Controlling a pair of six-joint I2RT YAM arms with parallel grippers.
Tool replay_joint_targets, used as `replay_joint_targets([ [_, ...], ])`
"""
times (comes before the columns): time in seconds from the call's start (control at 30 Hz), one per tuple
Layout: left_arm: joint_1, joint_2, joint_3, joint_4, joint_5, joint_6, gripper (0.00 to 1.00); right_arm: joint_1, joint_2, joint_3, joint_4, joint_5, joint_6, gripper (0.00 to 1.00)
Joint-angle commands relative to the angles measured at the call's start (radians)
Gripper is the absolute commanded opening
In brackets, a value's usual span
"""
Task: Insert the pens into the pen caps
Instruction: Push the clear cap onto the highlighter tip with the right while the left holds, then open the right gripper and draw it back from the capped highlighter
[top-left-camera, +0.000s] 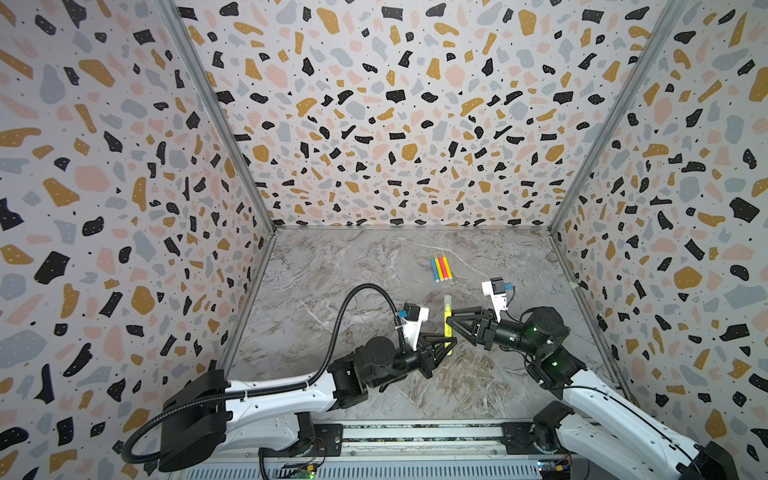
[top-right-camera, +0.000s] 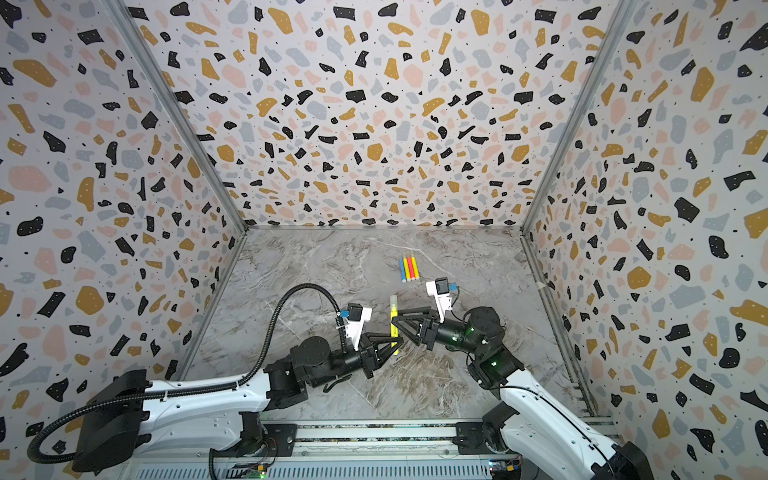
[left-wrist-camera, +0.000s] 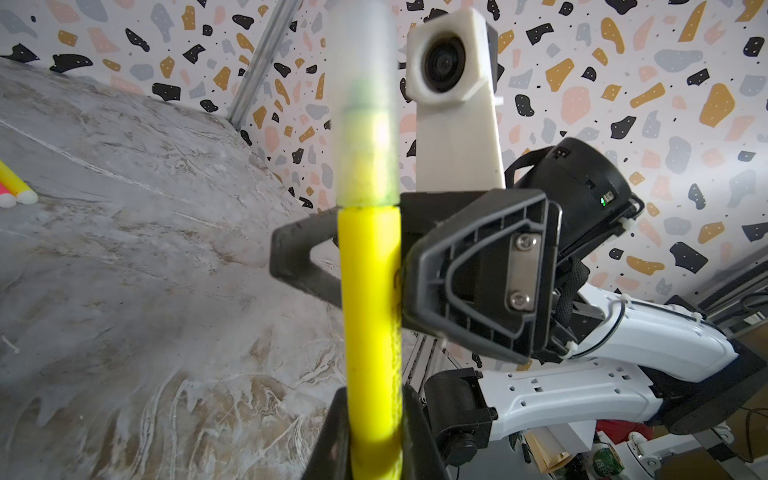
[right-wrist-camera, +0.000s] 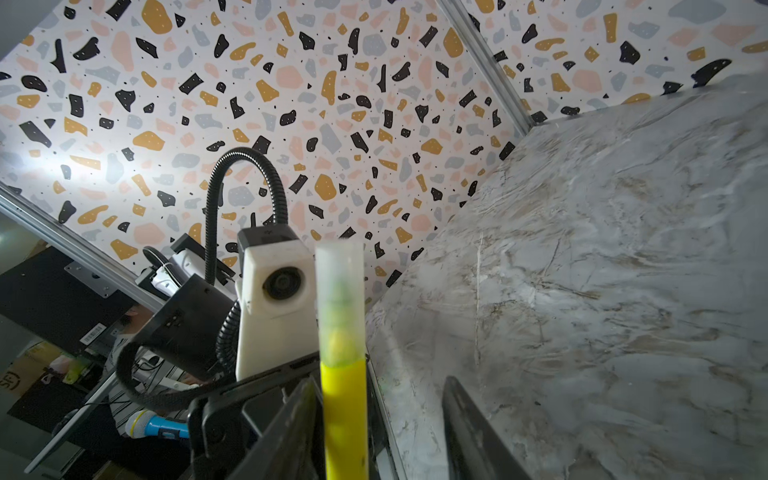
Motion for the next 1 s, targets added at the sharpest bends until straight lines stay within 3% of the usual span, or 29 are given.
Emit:
replay_joint_targets([
  [0.0, 0.003, -0.027, 0.015, 0.018, -0.019, 0.048, 0.0, -0.02, -0.041, 0.125, -0.149, 0.029, -0.109, 0.52],
  [0.17, 0.004, -0.062, 0.01, -0.047, -0.054, 0.089, 0.0, -0.079, 0.01, 0.278, -0.277, 0.014, -0.16, 0.52],
  [0.4, 0.003, -0.083, 0.006, -0.104, -0.078, 0.122, 0.0, -0.047, 0.157, 0.469, -0.45, -0.03, -0.275, 0.49],
  [0.97, 0.003, -0.064, 0.014, -0.114, -0.074, 0.131, 0.0, 0.054, 0.233, 0.491, -0.482, 0.0, -0.317, 0.35],
])
